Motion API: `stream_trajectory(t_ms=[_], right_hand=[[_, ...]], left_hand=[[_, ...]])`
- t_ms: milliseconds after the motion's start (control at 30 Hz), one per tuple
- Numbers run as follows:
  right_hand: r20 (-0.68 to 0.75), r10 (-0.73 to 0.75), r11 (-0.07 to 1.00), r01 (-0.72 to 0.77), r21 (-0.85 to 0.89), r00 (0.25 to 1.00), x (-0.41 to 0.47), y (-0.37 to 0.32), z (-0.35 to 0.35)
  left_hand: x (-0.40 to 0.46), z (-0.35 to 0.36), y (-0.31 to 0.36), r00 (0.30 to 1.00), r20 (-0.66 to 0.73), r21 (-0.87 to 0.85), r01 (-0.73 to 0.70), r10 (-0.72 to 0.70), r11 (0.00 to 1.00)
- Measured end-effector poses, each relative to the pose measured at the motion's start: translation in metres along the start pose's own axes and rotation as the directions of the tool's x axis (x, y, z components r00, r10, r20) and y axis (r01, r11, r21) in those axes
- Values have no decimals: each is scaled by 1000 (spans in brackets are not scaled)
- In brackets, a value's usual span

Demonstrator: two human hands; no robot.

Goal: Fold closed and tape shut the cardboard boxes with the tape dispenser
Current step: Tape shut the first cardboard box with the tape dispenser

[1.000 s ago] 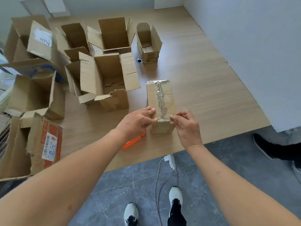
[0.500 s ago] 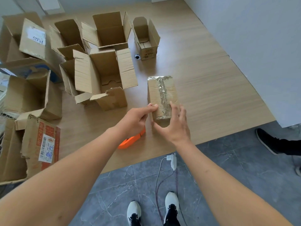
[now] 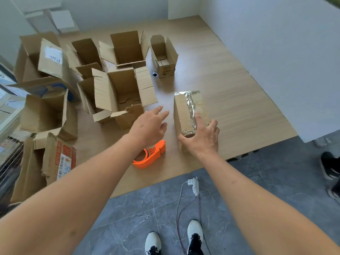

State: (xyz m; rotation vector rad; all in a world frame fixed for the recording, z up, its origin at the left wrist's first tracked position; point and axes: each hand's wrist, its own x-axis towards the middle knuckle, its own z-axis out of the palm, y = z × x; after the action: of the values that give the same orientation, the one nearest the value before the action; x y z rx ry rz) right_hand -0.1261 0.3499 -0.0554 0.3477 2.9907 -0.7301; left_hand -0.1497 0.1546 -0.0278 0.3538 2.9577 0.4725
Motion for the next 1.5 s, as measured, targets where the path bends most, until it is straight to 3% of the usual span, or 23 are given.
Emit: stream_trajectory(t_ms=[367, 633, 1067, 1500], right_hand=[[-63, 69, 997, -71, -30, 996, -26, -2, -82], [-57, 24, 999, -25, -24, 998, -6, 45, -152], [10, -153, 985, 153, -75, 988, 98, 164, -238], [82, -195, 978, 200, -55, 977, 230, 200, -221]], left_hand=[[-13, -56, 38, 997, 48, 154, -63, 56, 986], [19, -83, 119, 991, 16, 256, -129, 130, 958], [103, -46, 271, 999, -31, 217, 40, -34, 975], [234, -18, 280, 988, -31, 202, 155, -152, 967]])
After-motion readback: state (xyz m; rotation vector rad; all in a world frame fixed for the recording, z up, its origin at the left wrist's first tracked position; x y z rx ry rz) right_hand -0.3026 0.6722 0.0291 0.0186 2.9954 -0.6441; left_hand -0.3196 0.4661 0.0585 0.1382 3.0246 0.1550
